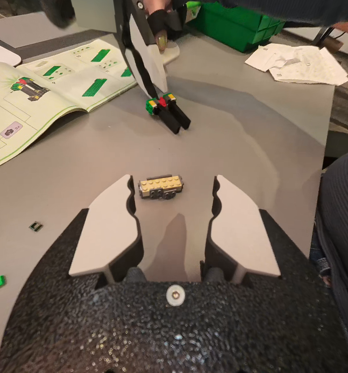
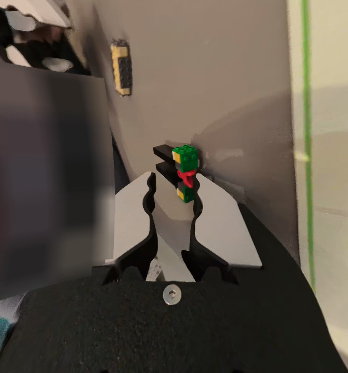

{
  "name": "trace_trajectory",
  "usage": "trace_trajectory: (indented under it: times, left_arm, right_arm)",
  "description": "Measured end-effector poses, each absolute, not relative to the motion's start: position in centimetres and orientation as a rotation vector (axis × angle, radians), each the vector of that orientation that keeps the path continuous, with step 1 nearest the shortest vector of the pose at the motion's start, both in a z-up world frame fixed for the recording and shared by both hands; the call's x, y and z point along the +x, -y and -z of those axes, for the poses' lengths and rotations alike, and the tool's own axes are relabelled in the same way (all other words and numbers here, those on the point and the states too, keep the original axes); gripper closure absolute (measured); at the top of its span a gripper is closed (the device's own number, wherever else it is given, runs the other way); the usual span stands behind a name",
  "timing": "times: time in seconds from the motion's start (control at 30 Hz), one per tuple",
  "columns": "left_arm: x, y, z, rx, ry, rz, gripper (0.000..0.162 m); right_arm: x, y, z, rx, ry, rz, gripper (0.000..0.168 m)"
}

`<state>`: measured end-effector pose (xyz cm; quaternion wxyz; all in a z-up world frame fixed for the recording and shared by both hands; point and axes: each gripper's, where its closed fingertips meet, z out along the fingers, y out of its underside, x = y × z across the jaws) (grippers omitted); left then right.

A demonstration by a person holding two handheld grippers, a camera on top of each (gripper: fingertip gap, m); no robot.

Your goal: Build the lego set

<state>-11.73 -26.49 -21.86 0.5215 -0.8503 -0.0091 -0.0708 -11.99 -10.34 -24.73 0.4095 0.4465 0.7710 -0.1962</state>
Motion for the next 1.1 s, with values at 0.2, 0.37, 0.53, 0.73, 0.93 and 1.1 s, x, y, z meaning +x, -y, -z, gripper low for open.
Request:
trace_trajectory:
  times: [0.2, 0.37, 0.53, 0.73, 0.93, 1.1]
  left_arm:
    - [-11.8, 28.2, 23.0, -2.036, 0.037, 0.198, 0.11]
    - [-11.6, 28.5, 23.7, -2.081, 0.018, 0.18, 0.156]
    - [-11.5, 28.4, 25.2, -2.173, -0.05, 0.131, 0.162]
    - [-12.3, 28.4, 24.9, -2.161, -0.218, 0.109, 0.129]
    - [-13.6, 27.1, 25.6, -2.223, -0.539, 0.117, 0.106]
    - [-13.5, 26.6, 26.4, -2.252, -0.718, 0.195, 0.104]
  right_arm:
    - [-12.9, 9.1, 22.4, 1.293, -2.23, 0.697, 0.132]
    - [-13.4, 16.0, 19.0, 1.34, -2.473, 1.271, 0.14]
    - [-11.6, 22.1, 23.4, 1.372, -2.81, 1.234, 0.127]
    - [-11.9, 24.9, 26.2, 1.728, -2.806, 1.253, 0.116]
    - [-12.6, 25.4, 27.0, 1.88, -2.838, 1.219, 0.125]
    - [-12.9, 25.3, 27.1, 1.86, -2.89, 1.19, 0.143]
